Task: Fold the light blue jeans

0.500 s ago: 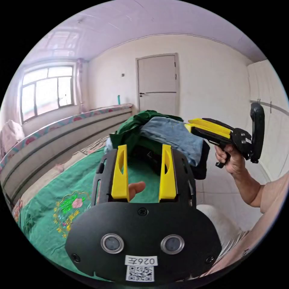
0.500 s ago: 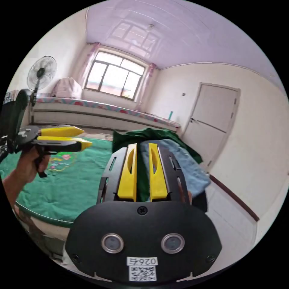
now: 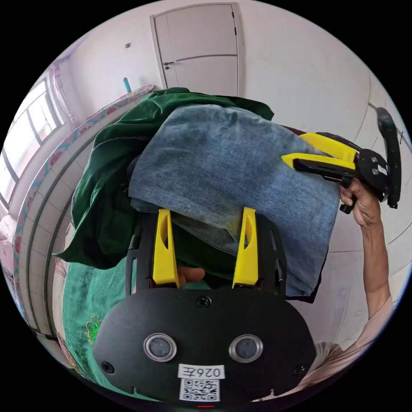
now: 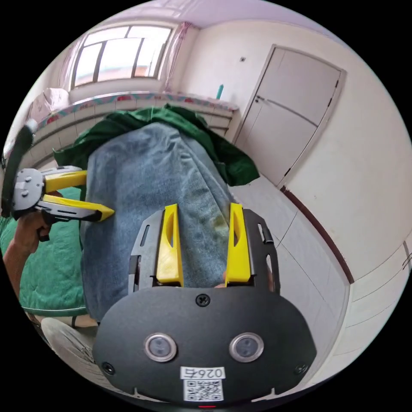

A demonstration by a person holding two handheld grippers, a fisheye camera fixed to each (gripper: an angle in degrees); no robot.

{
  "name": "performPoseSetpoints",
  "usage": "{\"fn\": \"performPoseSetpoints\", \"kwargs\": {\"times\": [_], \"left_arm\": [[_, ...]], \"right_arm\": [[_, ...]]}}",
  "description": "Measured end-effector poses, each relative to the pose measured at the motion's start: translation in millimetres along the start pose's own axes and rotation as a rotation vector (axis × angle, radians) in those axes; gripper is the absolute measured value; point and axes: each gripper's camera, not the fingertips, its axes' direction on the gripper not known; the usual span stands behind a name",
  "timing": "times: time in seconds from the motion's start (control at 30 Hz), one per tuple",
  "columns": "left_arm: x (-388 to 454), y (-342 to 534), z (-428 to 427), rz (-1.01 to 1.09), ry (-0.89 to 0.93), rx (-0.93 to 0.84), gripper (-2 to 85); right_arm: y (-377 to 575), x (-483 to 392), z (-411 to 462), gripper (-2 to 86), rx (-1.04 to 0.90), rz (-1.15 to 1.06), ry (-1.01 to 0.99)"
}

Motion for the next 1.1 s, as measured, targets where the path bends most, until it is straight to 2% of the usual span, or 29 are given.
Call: {"fn": "performPoseSetpoints", "kwargs": {"times": [0.13, 0.3, 0.43, 0.53, 0.7, 0.8, 0.93, 1.03, 1.1], "left_arm": [[-0.4, 40.9, -25.2, 0.001, 0.007, 0.190, 3.8], [-3.7, 87.7, -57.7, -0.048, 0.112, 0.312, 1.5], [2.3, 140.4, -124.6, -0.059, 0.071, 0.470, 1.0], [2.0, 201.4, -196.2, -0.084, -0.013, 0.601, 0.9], [-12.9, 346.0, -332.9, -0.200, -0.261, 0.770, 0.8], [-16.8, 419.8, -397.6, -0.263, -0.431, 0.779, 0.9], [-11.9, 494.2, -441.0, -0.300, -0.595, 0.753, 1.0], [-0.7, 554.6, -420.1, -0.288, -0.641, 0.641, 1.3], [5.9, 605.1, -358.4, -0.283, -0.618, 0.482, 1.9]], "right_arm": [[6.2, 6.9, -7.3, 1.2, 0.064, -0.048, -0.034], [17.4, 29.5, -48.7, -0.8, 0.232, -0.001, -0.217], [18.3, 24.2, -115.4, -0.9, 0.427, -0.024, -0.286], [9.4, 3.9, -170.6, -1.0, 0.559, -0.082, -0.393], [-46.8, -70.7, -241.9, -1.0, 0.685, -0.205, -0.734], [-95.0, -140.2, -274.6, -1.0, 0.719, -0.255, -0.880], [-146.4, -230.4, -307.5, -0.9, 0.755, -0.308, -0.923], [-164.8, -306.6, -295.6, -0.8, 0.655, -0.375, -1.015], [-152.8, -368.2, -258.8, -0.8, 0.511, -0.447, -1.084]]}}
